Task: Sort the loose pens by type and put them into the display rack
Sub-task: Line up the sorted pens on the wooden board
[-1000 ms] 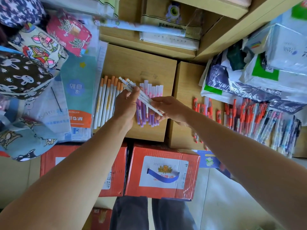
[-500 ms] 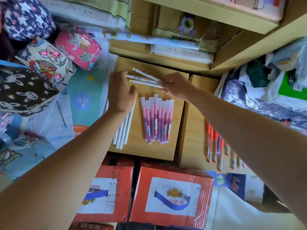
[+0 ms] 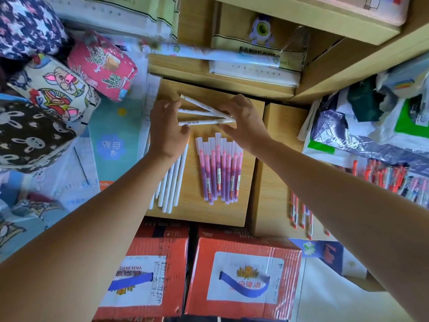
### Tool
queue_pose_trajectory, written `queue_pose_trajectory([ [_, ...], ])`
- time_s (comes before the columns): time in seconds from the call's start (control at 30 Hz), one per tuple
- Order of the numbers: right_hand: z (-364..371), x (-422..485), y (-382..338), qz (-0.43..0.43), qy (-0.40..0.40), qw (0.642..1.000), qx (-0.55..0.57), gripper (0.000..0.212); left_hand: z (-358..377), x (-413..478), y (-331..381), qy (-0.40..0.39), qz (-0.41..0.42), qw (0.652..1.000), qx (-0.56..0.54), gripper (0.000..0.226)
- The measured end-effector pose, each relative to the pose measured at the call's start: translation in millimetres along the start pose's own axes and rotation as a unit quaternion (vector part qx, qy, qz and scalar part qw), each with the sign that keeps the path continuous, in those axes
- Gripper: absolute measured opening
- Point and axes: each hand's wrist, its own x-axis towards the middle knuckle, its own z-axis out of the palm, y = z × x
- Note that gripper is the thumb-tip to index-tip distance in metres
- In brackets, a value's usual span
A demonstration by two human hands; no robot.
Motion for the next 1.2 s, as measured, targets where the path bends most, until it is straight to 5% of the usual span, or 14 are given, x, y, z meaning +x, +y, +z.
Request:
queue_pose_trajectory([
  [0.33, -2, 0, 10, -0.041, 0.017, 0.999, 0.009, 0.03, 2, -3, -4, 0.018, 0.033, 0.996, 0.079, 0.056],
  [0.6, 1, 0, 13, -0.022, 0.05, 0.999, 0.004, 0.042, 3, 10, -6, 0.057, 0.045, 0.99, 0.121, 0.054],
  [0.73, 3, -3, 23, -0.002, 0.078, 0.997, 0.025, 0.028, 6, 11, -5, 0.047, 0.04, 0.987, 0.148, 0.045],
  [1.2, 11, 1, 15, -0.03, 0.079, 0.995, 0.061, 0.023, 1, 14, -1, 0.048, 0.027, 0.988, 0.143, 0.044],
])
